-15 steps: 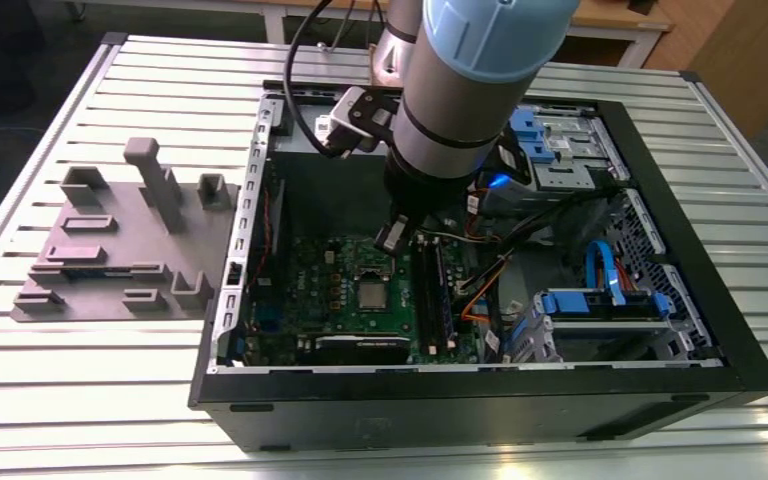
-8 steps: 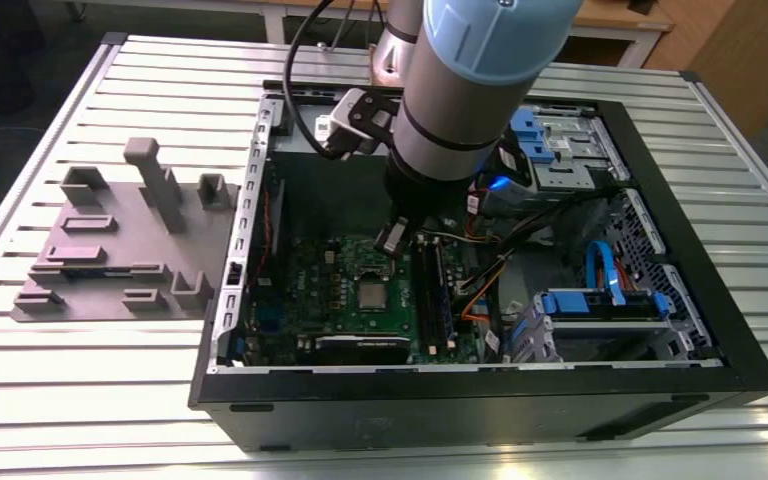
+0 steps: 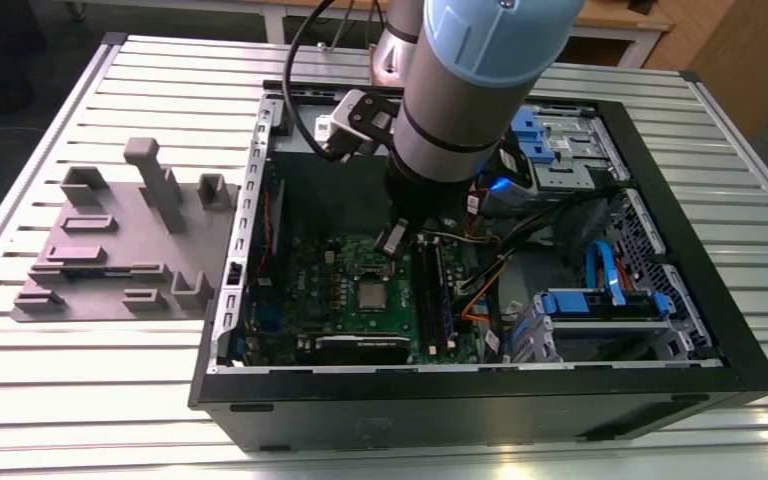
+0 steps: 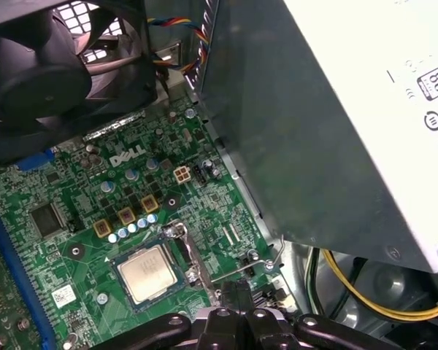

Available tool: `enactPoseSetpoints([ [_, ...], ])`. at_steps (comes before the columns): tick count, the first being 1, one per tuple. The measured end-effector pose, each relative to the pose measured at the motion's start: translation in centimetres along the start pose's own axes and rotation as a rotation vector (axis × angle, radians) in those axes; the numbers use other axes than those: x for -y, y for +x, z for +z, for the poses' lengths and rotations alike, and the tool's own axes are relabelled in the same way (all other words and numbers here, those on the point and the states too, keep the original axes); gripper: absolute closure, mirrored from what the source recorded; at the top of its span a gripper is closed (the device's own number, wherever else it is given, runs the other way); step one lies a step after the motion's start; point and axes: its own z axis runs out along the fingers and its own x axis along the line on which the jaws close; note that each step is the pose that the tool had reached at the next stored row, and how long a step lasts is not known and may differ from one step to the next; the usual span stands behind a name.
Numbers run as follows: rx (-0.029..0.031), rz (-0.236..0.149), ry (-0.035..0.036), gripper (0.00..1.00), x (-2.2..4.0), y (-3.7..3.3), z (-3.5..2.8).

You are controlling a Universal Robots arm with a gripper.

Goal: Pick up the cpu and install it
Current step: 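Close the cpu cover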

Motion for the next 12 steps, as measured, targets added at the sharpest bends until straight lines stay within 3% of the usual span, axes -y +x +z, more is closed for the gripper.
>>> enactPoseSetpoints([
  [12,-0.0001,0.0,0.0,0.9,0.16,0.32,-0.07],
])
